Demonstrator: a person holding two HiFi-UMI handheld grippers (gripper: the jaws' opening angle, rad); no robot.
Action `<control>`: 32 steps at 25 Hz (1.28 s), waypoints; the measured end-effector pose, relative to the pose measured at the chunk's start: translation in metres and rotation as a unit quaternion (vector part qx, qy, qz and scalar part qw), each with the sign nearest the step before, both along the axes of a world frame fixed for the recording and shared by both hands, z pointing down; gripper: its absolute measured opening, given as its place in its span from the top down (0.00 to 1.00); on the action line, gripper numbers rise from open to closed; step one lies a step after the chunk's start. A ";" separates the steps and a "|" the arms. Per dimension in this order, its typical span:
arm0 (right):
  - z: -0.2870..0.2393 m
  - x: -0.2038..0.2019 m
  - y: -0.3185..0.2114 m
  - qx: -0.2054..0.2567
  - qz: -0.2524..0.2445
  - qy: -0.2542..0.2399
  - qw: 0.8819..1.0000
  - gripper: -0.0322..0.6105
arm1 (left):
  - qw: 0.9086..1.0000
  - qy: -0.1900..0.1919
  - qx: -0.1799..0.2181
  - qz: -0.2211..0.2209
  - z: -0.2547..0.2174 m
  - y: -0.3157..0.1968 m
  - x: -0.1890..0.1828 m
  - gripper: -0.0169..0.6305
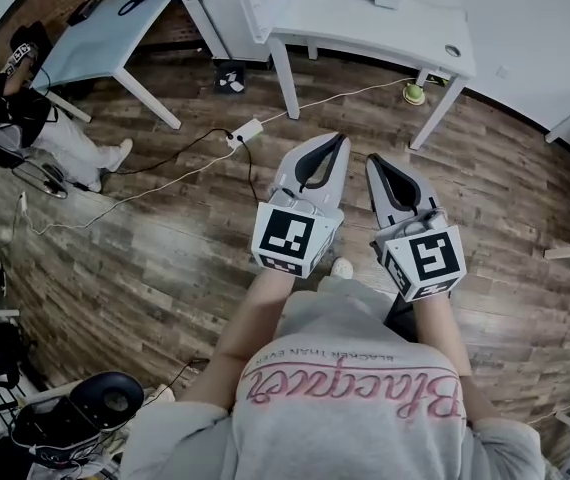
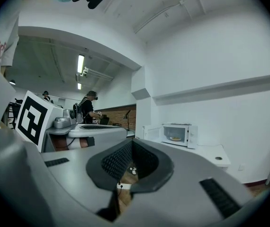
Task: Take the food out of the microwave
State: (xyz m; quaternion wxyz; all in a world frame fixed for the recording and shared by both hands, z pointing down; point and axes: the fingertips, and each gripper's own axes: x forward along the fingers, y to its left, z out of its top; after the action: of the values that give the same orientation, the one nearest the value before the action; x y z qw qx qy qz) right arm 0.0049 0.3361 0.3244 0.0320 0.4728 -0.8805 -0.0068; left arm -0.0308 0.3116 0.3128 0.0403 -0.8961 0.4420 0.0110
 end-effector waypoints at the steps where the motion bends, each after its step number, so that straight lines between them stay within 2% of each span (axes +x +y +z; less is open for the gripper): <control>1: -0.001 0.003 -0.011 0.001 -0.003 0.001 1.000 0.94 | 1.000 0.000 0.002 -0.002 -0.002 -0.010 0.003 0.96; 6: 0.000 0.007 -0.056 -0.001 -0.010 0.006 1.000 0.94 | 1.000 0.001 -0.004 -0.013 0.001 -0.051 0.004 0.96; 11: 0.007 0.005 -0.072 -0.007 -0.022 0.017 1.000 0.94 | 1.000 0.003 -0.005 -0.016 0.005 -0.069 0.006 0.96; 20: 0.016 0.012 -0.111 -0.012 -0.012 0.022 1.000 0.94 | 1.000 0.012 -0.011 -0.023 0.012 -0.113 0.001 0.96; 32: 0.013 -0.006 -0.248 -0.001 -0.010 0.026 1.000 0.94 | 1.000 0.011 -0.011 -0.013 0.014 -0.246 -0.012 0.96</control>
State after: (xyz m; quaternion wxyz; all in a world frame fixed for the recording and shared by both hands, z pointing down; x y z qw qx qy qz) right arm -0.0010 0.0884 0.3375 0.0552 0.4640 -0.8839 -0.0184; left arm -0.0426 0.0657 0.3267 0.0252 -0.8902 0.4545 0.0157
